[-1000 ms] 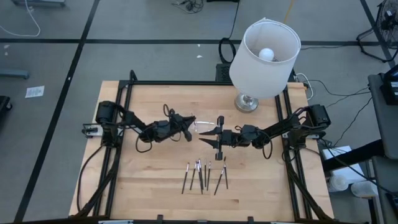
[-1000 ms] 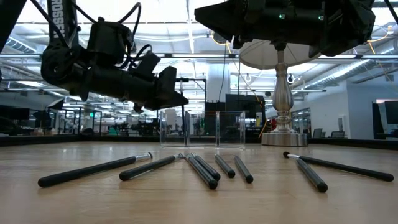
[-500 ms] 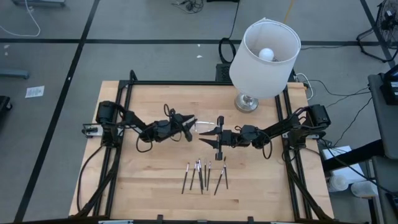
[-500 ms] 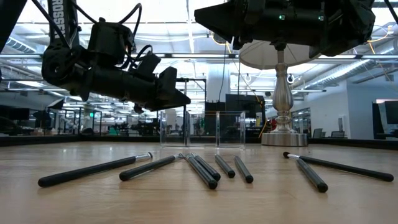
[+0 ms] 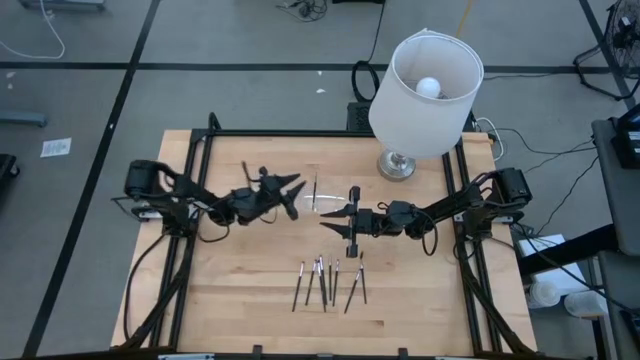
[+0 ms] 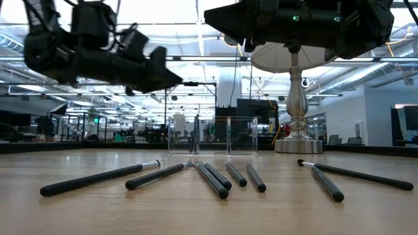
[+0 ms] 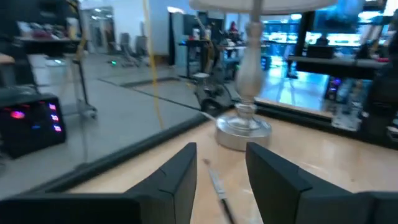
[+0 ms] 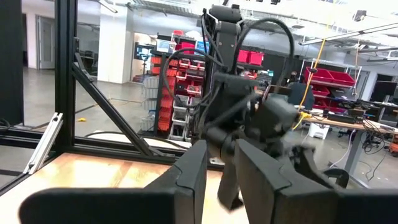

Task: Put items in baskets/containers
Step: Put the black lash brush transparent organizer

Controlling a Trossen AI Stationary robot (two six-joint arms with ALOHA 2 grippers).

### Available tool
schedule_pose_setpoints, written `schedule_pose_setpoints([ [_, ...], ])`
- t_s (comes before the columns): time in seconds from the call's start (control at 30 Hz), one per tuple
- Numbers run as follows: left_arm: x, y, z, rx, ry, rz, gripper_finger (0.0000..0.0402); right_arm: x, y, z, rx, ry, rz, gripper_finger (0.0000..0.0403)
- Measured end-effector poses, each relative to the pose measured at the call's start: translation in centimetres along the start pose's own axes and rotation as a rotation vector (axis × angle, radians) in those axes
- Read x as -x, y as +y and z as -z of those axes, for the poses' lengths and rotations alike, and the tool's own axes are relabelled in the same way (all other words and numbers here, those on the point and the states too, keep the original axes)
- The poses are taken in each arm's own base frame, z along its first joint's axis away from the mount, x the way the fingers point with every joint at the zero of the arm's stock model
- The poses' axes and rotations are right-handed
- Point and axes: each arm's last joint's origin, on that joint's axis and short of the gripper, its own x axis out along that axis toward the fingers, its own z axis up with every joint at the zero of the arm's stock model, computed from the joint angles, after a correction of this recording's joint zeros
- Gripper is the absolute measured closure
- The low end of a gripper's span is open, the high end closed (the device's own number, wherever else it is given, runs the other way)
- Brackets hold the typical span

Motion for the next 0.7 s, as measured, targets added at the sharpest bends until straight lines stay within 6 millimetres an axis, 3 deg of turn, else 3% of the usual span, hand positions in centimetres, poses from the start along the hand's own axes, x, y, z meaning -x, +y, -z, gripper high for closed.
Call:
schedule_pose_setpoints([
  [0.23,3.8,2.6,-2.4,-0.06,-0.101,-0.06,0.0257,0.0,0.0,0.0,-0.024,0.001,0.0,0.0328],
  [0.43,7.1,4.4,-3.3,-0.284,-0.221,0.04,0.0266,0.0,0.1,0.3,0.019,0.027,-0.005,0.0328],
  [0.53,8.3,4.9,-2.9,-0.379,-0.243,0.102,0.0299,0.0,0.1,0.6,0.045,0.057,-0.011,0.0328],
  [0.63,8.8,4.9,-2.3,-0.492,-0.252,0.223,0.0367,0.0,0.1,0.7,0.043,0.072,-0.013,0.0328],
  [0.7,8.8,4.6,-2.0,-0.531,-0.245,0.33,0.039,0.0,0.1,0.6,0.045,0.066,-0.012,0.0328],
])
